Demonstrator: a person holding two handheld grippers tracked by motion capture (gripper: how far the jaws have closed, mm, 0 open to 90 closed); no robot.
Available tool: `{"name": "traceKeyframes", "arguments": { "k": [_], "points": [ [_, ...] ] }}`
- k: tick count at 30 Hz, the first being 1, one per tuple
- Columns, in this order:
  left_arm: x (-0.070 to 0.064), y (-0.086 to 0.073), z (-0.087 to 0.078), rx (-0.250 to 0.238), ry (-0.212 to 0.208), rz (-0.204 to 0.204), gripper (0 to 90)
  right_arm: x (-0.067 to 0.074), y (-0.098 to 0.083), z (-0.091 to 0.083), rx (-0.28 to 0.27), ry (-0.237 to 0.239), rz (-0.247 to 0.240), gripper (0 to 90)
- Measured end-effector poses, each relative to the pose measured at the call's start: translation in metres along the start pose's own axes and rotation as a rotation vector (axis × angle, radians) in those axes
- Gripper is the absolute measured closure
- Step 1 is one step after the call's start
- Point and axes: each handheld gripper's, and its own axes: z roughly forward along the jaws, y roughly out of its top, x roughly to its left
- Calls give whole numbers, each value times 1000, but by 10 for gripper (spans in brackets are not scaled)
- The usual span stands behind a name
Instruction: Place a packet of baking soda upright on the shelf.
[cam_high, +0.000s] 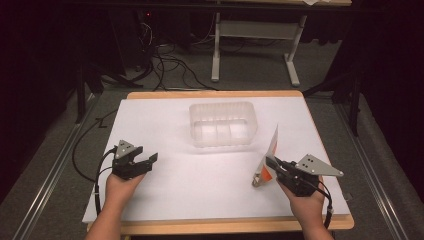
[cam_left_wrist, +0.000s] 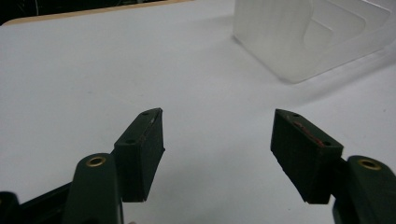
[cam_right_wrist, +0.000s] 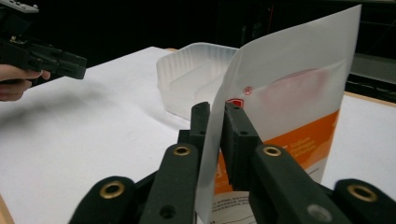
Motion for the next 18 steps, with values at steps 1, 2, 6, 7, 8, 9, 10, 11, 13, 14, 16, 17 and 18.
{"name": "traceKeyframes", "arguments": {
  "k": [1, 2, 6, 7, 8, 9, 10, 11, 13, 14, 16, 17, 18],
  "points": [
    [0, 0, 0, 0, -1, 1, 352, 1, -1, 0, -3, -5, -1, 816],
    [0, 0, 0, 1, 0, 2, 352, 3, -3, 1, -3, -9, 4, 804],
    [-1, 0, 1, 5, -2, 7, 352, 9, -8, 6, 9, -17, 3, 761],
    [-1, 0, 1, 6, -3, 9, 351, 11, -9, 7, 11, -20, -4, 744],
    [-1, 0, 1, 5, -3, 12, 352, 13, -9, 9, 15, -27, -9, 732],
    [-2, 0, 1, 5, -4, 14, 351, 15, -10, 10, 17, -31, -14, 712],
    [-2, 0, 1, 5, -4, 14, 351, 15, -10, 10, 17, -31, -14, 712],
    [-2, 0, 1, 6, -5, 15, 351, 18, -12, 12, 23, -41, -19, 690],
    [-2, 1, 1, 7, -8, 17, 351, 23, -14, 17, 37, -77, -27, 661],
    [-2, 1, 1, 5, -9, 19, 351, 24, -14, 18, 42, -92, -22, 655],
    [-2, 1, 1, 5, -10, 19, 351, 24, -15, 19, 45, -108, -19, 647],
    [-2, 1, 1, 7, -12, 20, 351, 25, -16, 21, 57, -133, -20, 761],
    [-2, 1, 1, 8, -13, 20, 351, 24, -16, 20, 56, -143, -30, 839]
  ]
}}
